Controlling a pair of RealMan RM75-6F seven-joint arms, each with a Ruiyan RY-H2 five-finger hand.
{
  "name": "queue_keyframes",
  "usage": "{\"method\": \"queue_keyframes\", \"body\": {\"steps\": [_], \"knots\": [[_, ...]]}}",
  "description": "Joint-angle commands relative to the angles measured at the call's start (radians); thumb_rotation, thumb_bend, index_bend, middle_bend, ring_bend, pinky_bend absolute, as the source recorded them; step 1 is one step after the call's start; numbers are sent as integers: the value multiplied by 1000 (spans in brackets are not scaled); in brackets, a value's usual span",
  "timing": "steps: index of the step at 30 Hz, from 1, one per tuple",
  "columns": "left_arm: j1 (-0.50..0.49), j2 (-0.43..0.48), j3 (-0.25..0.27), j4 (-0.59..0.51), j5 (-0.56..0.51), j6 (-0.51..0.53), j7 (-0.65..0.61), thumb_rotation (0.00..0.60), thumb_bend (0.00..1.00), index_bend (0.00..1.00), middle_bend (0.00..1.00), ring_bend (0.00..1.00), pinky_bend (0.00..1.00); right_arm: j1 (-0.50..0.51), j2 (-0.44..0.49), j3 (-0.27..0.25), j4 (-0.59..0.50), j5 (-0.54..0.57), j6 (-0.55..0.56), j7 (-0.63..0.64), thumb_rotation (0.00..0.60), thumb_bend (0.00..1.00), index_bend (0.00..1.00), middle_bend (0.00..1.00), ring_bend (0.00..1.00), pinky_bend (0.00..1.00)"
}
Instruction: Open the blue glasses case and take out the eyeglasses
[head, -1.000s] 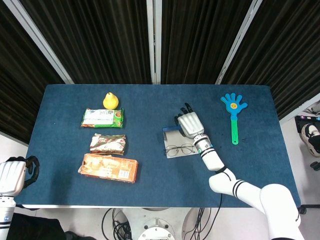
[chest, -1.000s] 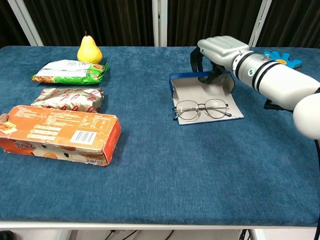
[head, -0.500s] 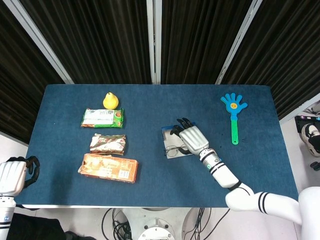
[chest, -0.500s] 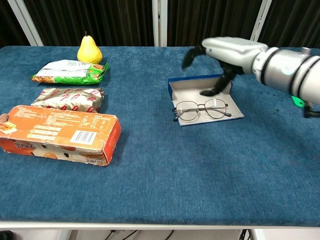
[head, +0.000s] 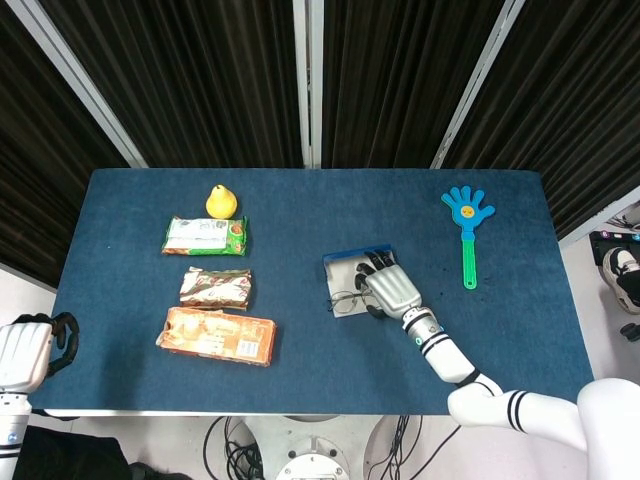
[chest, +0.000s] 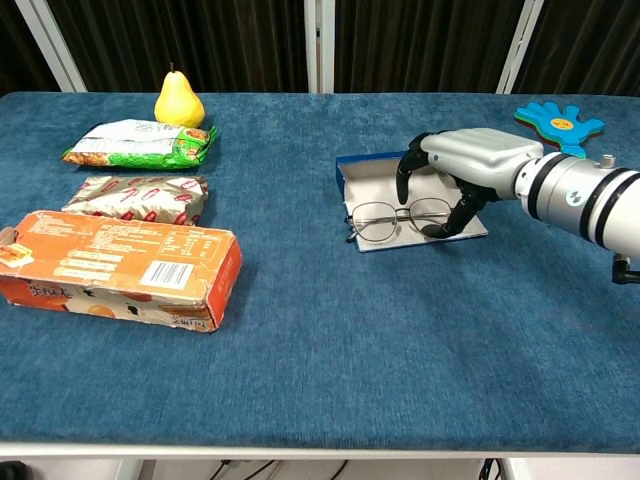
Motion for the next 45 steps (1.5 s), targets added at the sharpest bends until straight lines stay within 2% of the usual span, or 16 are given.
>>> {"method": "queue_keyframes", "body": {"steps": [1,6,9,15,20,27,34,36,38,39,41,42,43,45], "knots": [[0,0,0,0,0,0,0,600,358,706,682,522,467,10,-14,3,17,2,-16,8,600,247,419,222,0,0],[0,1,0,-1,0,0,-1,600,359,706,682,522,467,16,-27,2,22,-7,-23,14,600,306,442,231,0,0],[0,1,1,1,0,-1,-3,600,359,706,682,522,467,15,-31,1,27,-6,-20,10,600,332,488,238,0,0],[0,1,1,1,1,0,-3,600,359,705,682,522,467,12,-38,1,34,-3,-9,-4,600,386,620,261,0,0],[0,1,1,1,1,0,-3,600,359,706,682,522,467,-5,-4,-19,-3,-85,23,56,600,432,751,294,0,0],[0,0,0,0,1,0,0,600,358,706,682,522,467,-9,146,-94,-156,-297,33,219,600,434,767,306,0,0],[1,-2,0,-1,0,4,4,600,359,706,682,522,468,39,160,-113,-203,-355,-35,228,600,418,745,306,0,0],[2,-2,0,0,0,4,4,600,358,706,682,522,467,52,150,-111,-205,-352,-55,213,600,386,707,293,0,0],[1,-2,0,0,1,4,3,600,359,706,682,522,468,65,139,-109,-202,-350,-71,166,600,350,588,259,0,0],[1,-2,0,1,1,3,3,600,359,706,682,522,467,69,135,-108,-202,-347,-74,136,600,335,467,228,0,0],[1,-2,0,0,0,3,2,600,359,706,682,522,468,69,130,-104,-210,-336,-67,65,600,302,152,137,0,0],[1,-1,0,1,0,3,1,600,359,705,682,522,467,63,131,-99,-220,-329,-54,44,600,294,84,110,0,0],[1,-1,0,1,1,3,-1,600,359,706,682,522,467,50,136,-93,-233,-322,-26,25,600,285,22,75,0,0],[2,-1,0,2,1,2,-4,600,358,706,682,522,467,18,165,-90,-259,-307,26,3,600,273,0,34,0,0]]}}
